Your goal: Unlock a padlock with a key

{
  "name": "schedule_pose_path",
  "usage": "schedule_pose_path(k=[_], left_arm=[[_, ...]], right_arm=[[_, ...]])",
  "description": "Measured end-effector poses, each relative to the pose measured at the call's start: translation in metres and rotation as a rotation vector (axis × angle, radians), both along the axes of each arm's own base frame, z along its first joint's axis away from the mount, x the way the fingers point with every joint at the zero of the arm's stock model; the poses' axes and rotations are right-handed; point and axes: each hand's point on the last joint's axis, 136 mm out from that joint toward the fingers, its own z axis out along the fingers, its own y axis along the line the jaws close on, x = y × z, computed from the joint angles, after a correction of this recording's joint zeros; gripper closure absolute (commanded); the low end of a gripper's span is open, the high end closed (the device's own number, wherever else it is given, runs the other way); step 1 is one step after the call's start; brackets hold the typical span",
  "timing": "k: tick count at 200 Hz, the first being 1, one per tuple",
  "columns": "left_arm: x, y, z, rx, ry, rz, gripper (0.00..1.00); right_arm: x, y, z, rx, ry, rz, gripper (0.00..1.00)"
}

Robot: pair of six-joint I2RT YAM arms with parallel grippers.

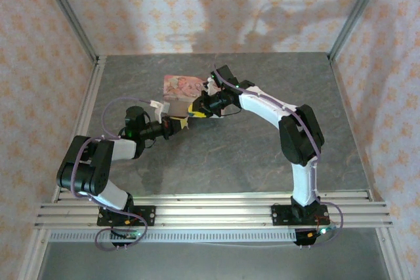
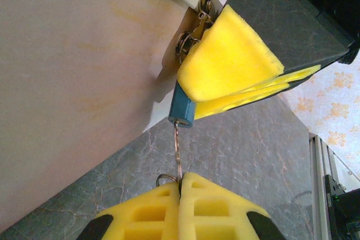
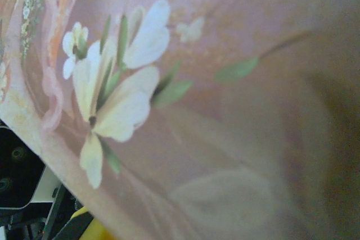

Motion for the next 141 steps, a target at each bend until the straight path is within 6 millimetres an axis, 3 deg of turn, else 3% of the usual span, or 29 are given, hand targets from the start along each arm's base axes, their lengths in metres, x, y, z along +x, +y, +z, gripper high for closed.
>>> schedule_pose_path(k=[141], left_arm=[[-0.0035, -0.0058, 0.0008, -0.005, 0.001, -0.022, 1.0]], right_arm=[[-0.002, 0.0013, 0.0028, 0.015, 0.017, 0.002, 1.0]])
